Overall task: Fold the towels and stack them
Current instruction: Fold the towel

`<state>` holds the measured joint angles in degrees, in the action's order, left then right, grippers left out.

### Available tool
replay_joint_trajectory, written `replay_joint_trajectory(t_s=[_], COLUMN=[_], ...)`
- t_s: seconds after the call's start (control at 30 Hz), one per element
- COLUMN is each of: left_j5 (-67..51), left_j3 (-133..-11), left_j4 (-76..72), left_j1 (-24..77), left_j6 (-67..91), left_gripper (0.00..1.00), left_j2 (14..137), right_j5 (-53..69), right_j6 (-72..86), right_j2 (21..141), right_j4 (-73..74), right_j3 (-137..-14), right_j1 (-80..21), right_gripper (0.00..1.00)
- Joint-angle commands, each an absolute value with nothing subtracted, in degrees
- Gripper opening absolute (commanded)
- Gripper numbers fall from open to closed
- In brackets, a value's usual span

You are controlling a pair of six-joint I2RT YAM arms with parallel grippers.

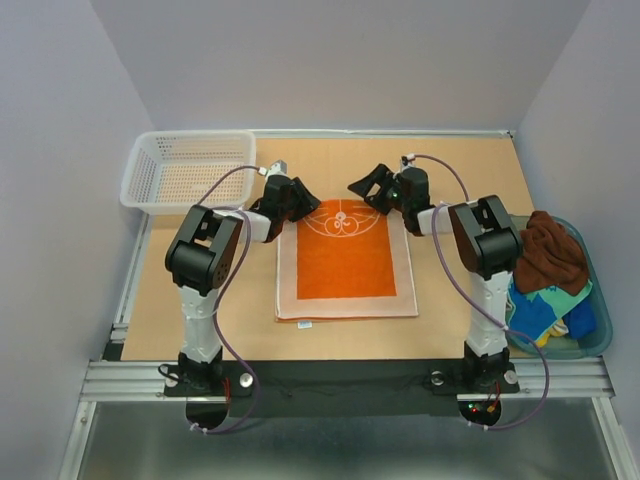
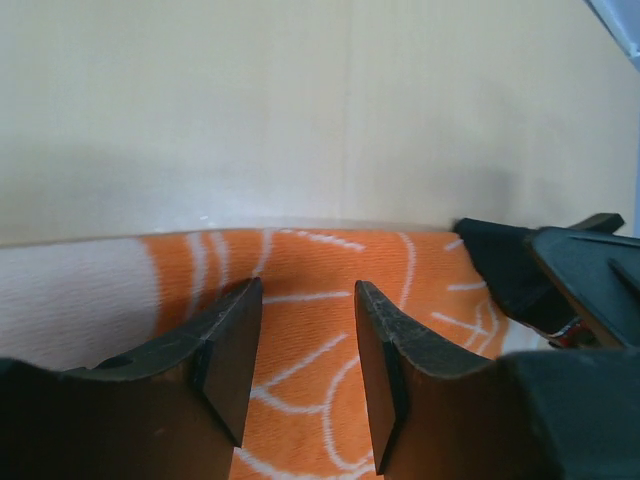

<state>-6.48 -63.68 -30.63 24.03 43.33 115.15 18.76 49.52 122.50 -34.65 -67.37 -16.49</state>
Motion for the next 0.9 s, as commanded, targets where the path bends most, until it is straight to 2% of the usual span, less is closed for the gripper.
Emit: replay_joint_trajectory(t_s=[0.0,0.43,0.57,0.67,0.73,0.87], left_j5=[-7.56,-8.52,-8.97,-5.46,-2.39,7.9], left_j3=[-60.04,-54.93,-57.74,-59.24,-59.94,-59.68], left_j4=[-37.26,-38.41,-34.12,-28.06,-23.32,-7.41], left_j1=[22.16,19.07,19.34,21.0,23.1,27.33], left_j6=[45.35,42.89,39.13,36.65,34.28,32.08], left_gripper=[0.52,0.52,0.54,0.56,0.56,0.56], left_j2=[114.26,108.55,104.69,99.51,95.2,89.48], right_j5=[15.3,16.34,16.7,12.23,8.46,3.53], right_j6=[48.6,43.43,33.96,26.91,24.18,21.27], right_j2=[122.35,115.23,110.66,105.66,101.89,95.29], right_j4=[-41.47,-40.88,-28.67,-18.57,-11.21,-0.2], right_j3=[-63.47,-58.97,-63.1,-64.68,-65.04,-64.16], right_j1=[-13.63,-4.31,-5.09,-7.11,-8.34,-12.38], right_gripper=[0.91,0.91,0.91,0.9,0.87,0.69])
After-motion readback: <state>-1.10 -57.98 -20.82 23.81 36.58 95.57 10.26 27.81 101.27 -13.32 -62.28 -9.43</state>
